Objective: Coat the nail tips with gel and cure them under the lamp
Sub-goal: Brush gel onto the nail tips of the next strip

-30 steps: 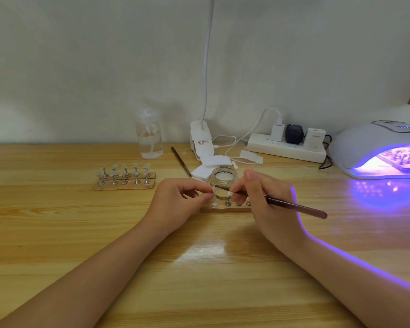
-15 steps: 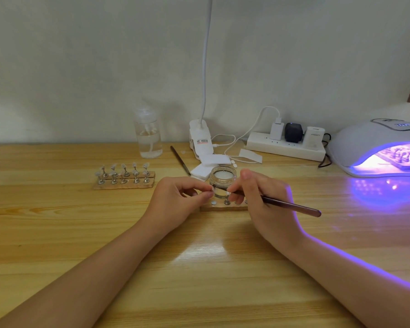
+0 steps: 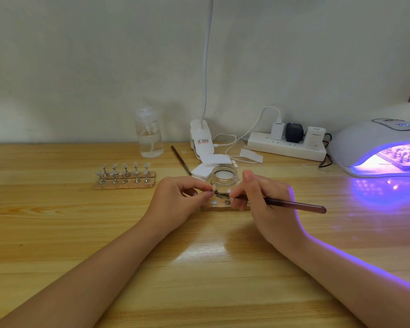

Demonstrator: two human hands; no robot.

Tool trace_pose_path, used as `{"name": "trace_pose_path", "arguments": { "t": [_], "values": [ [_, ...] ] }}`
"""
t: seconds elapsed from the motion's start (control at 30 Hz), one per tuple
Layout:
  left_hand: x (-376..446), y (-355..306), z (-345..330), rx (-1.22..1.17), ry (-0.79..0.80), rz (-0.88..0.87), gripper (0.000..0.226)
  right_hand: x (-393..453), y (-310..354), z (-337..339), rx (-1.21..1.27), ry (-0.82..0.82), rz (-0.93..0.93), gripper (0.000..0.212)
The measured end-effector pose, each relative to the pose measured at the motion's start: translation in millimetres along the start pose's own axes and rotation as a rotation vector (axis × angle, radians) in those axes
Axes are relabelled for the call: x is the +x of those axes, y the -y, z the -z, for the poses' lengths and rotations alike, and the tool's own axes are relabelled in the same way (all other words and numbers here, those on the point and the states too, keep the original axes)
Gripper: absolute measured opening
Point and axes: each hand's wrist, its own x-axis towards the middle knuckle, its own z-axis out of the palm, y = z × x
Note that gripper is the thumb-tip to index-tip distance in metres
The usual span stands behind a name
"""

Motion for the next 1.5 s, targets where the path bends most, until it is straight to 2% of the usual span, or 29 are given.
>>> {"name": "trace_pose_path", "arguments": {
  "t": [0.1, 0.3, 0.5, 0.77, 0.93, 1.07, 1.37, 1.5],
  "values": [
    [0.4, 0.4, -0.3, -0.009, 0.0, 0.003, 0.022, -0.7, 0.6, 0.2, 0.031, -0.016, -0.016, 0.046],
    [0.5, 1.4, -0.7, -0.001, 0.004, -0.012, 0.022, 2.2, 0.5, -1.4, -0.029, -0.033, 0.034, 0.032],
    [-0.1, 0.7, -0.4, 0.007, -0.003, -0.013, 0.029, 1.6, 1.0, -2.7, -0.04, -0.014, -0.015, 0.034],
    [-0.8, -0.8, 0.3, 0.009, -0.001, -0.004, 0.022, -0.2, 0.4, -0.7, 0.1, -0.061, -0.077, 0.046],
    [-0.7, -1.2, 0.5, 0.02, -0.004, -0.006, 0.025, 2.2, 0.1, -1.6, -0.03, -0.033, 0.024, 0.035],
    [-0.3, -1.8, 0.3, 0.023, 0.0, -0.019, 0.027, 2.1, 0.6, -2.0, -0.053, -0.023, 0.011, 0.031],
    [-1.1, -2.4, 0.5, 0.026, 0.011, -0.01, 0.018, 0.2, 0.4, -1.4, 0.059, -0.045, -0.095, 0.047],
    [-0.9, -2.5, 0.7, 0.006, 0.014, -0.008, 0.023, 0.1, 0.3, -1.3, 0.077, -0.077, -0.082, 0.042]
  ]
}}
